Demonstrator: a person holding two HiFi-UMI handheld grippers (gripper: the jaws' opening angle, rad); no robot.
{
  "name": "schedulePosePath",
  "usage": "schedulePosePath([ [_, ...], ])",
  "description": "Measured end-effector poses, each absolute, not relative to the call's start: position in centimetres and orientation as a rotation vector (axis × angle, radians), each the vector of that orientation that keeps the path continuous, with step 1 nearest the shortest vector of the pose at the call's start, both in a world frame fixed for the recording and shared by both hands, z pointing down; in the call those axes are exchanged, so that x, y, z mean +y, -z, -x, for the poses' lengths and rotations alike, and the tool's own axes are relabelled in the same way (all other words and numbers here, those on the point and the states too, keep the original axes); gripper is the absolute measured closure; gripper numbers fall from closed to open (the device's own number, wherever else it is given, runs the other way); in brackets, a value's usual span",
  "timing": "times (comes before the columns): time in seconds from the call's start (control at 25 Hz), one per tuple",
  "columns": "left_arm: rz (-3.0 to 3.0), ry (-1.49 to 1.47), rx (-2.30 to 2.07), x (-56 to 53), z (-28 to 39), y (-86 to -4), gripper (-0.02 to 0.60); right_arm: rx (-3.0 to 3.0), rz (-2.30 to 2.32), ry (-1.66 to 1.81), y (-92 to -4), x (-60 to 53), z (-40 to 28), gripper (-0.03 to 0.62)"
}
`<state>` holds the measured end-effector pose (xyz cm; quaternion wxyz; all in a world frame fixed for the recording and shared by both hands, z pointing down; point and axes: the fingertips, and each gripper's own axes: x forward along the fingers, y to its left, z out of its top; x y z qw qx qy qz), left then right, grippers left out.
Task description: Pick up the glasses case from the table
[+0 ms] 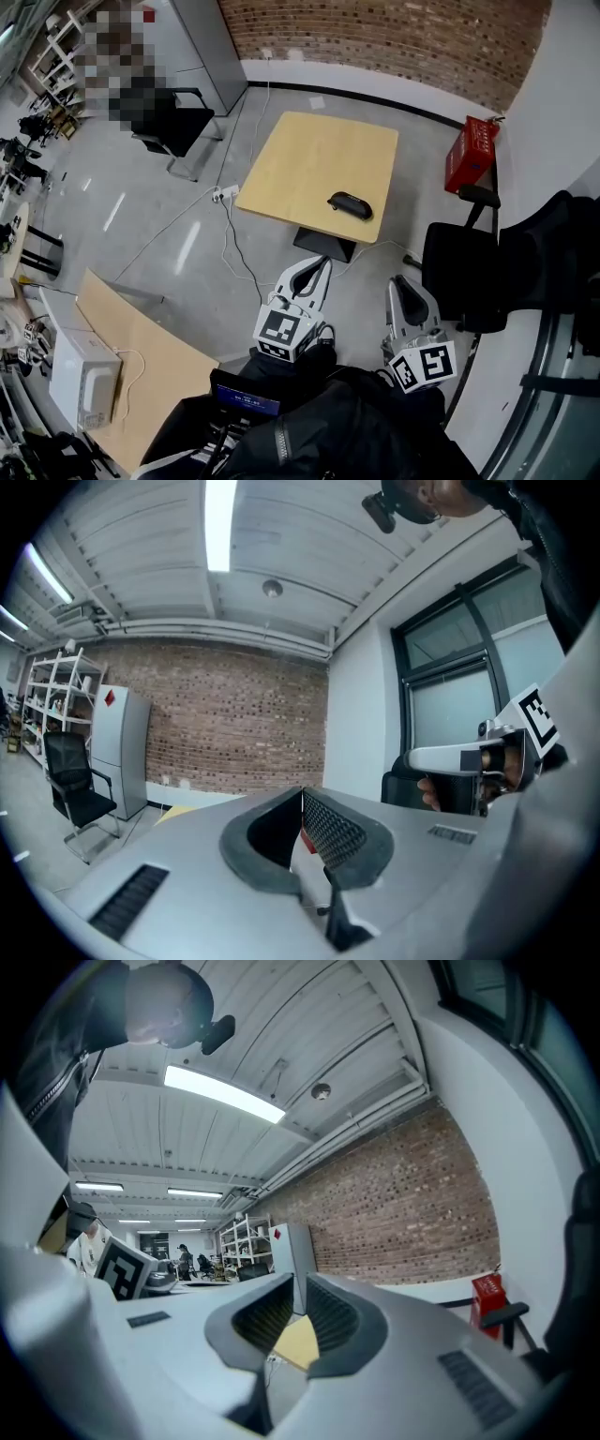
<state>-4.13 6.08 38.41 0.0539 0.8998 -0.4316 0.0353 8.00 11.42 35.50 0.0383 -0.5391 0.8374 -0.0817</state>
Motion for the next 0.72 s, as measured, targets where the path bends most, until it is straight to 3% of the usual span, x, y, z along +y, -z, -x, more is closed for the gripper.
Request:
schedulePosePath([
  [0.72,-2.694,-0.084,-1.202,-1.6,7.9,-40.5,0.583,2.583,1.714,0.3,-36.8,4.2,-3.4,0.548],
])
